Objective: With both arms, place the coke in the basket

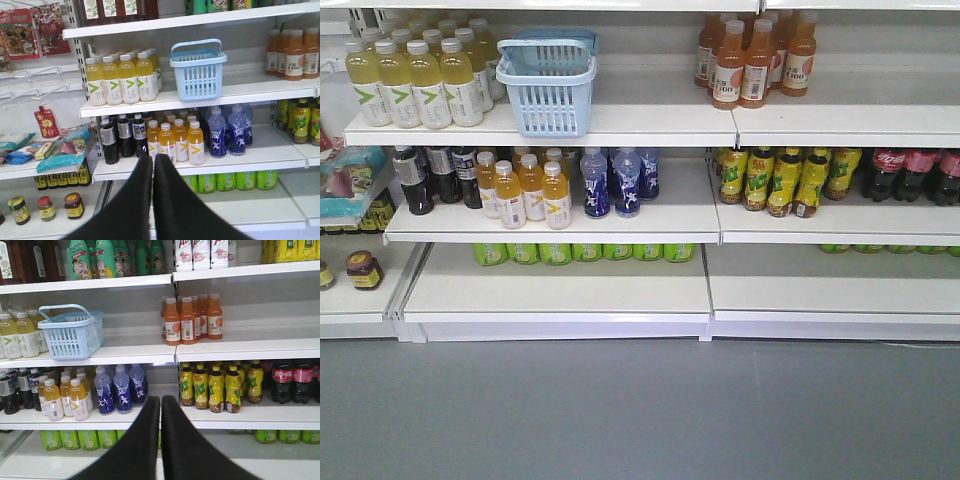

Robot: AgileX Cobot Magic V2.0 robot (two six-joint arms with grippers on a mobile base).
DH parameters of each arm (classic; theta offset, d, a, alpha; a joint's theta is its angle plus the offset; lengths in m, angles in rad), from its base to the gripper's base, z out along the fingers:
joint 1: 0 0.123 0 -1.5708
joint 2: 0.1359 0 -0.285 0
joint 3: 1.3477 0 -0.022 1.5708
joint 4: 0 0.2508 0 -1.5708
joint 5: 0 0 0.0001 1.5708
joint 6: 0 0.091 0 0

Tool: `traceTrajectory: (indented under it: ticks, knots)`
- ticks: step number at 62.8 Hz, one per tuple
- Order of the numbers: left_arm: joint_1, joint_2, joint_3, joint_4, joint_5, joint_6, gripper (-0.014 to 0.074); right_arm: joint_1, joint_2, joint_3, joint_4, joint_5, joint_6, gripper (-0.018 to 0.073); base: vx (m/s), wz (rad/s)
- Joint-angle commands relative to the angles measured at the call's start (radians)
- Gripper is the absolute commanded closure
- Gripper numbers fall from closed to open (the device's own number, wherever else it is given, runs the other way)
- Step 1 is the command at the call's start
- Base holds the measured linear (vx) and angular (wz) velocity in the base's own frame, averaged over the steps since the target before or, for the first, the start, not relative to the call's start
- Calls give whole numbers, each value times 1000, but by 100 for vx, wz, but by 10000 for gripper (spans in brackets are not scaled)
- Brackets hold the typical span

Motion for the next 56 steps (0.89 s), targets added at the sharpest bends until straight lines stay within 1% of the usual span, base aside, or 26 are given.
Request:
traceTrajectory:
  ticks: [1, 56]
  knots:
    - [0, -19, -32, -8, -68, -5, 603, -6, -13, 8, -8, -73, -2, 564, 22, 1]
    - [0, -19, -32, -8, -68, -5, 603, -6, -13, 8, -8, -73, -2, 564, 21, 2]
